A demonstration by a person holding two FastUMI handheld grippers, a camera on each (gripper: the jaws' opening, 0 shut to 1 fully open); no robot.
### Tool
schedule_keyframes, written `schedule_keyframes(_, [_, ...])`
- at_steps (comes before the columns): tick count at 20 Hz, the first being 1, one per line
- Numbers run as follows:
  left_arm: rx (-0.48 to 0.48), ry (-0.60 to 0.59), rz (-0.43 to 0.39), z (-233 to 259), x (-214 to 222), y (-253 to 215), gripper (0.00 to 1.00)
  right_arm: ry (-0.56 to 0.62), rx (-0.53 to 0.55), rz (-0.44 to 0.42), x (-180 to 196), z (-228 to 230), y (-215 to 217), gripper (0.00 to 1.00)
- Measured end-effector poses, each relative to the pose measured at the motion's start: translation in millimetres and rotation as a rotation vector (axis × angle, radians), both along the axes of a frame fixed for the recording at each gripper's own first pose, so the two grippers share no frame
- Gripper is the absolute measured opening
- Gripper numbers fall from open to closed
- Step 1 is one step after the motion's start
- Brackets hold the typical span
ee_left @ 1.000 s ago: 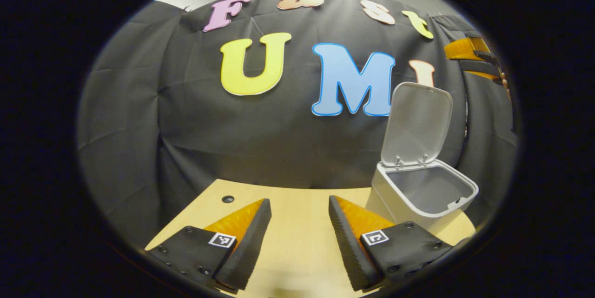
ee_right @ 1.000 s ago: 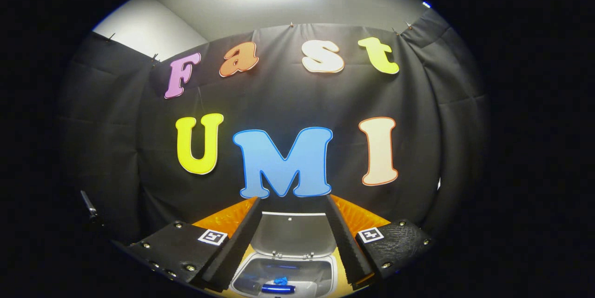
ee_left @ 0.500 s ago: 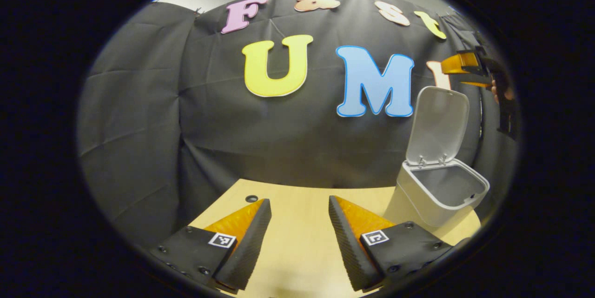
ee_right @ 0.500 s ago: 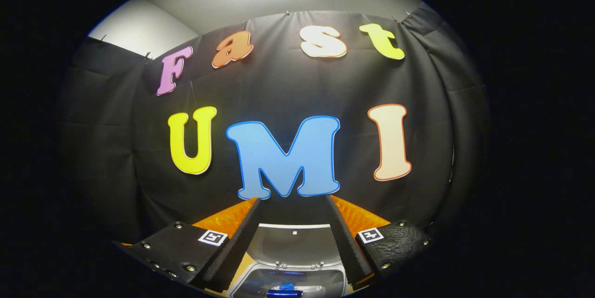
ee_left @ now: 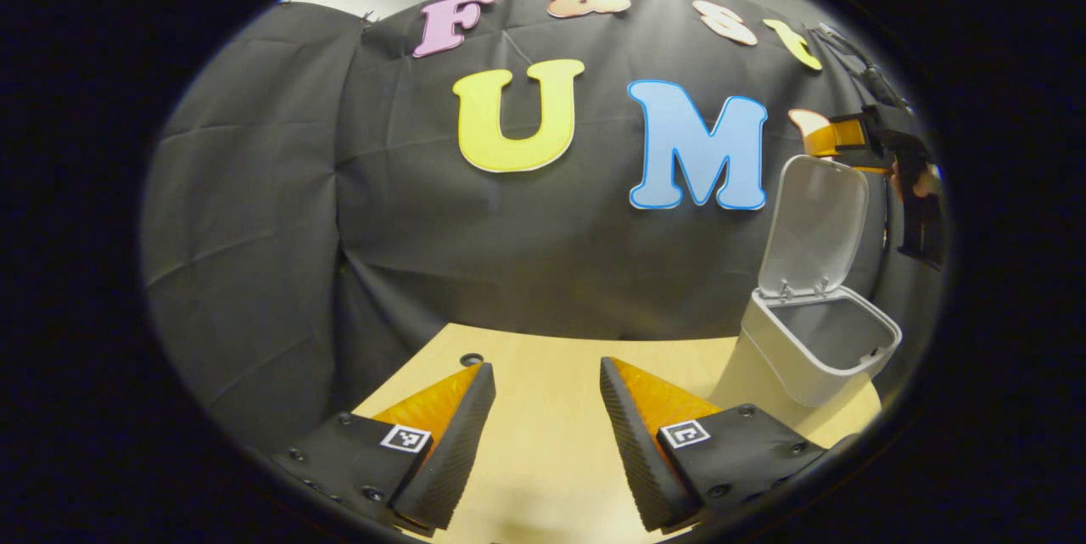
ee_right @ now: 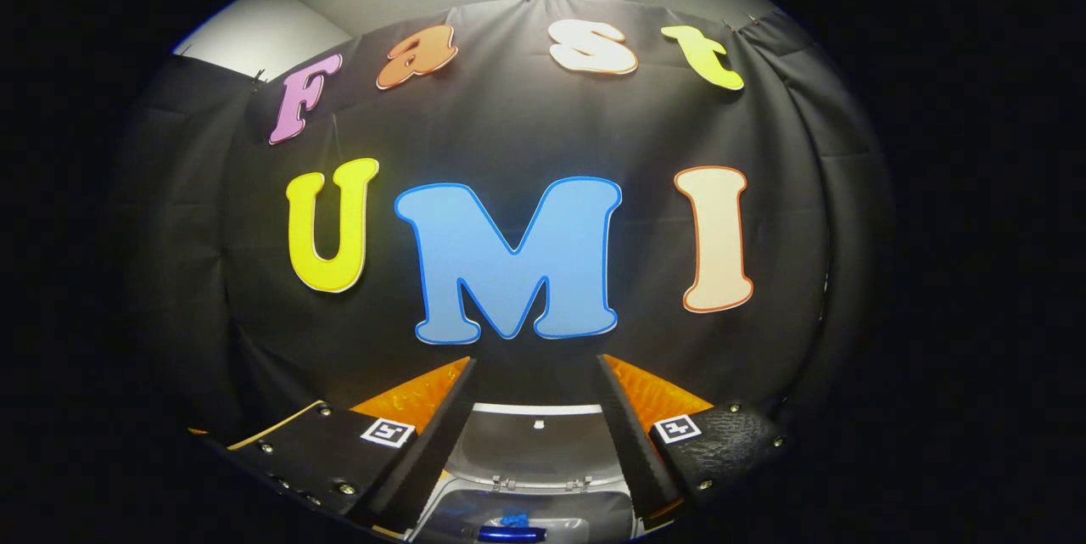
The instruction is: Press the lid of the desktop garbage bin to open it, pick up the crumpled paper on the desktop and throw it into the bin, then pick up the pop can on the desktop and drop it into the bin, and finally close the garbage bin lid.
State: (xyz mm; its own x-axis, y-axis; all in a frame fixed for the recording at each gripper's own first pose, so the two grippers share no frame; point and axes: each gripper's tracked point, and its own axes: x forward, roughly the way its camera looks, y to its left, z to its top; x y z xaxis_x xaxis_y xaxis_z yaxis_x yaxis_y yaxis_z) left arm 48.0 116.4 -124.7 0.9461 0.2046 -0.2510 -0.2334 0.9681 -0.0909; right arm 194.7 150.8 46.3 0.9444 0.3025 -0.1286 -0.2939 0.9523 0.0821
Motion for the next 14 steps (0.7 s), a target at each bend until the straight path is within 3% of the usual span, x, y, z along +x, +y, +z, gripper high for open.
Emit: schedule_keyframes(14, [0.007,-0.019,-0.065,5,-4,-25,0.85,0.105,-0.057,-0.008,-79,-32,-13,0.88])
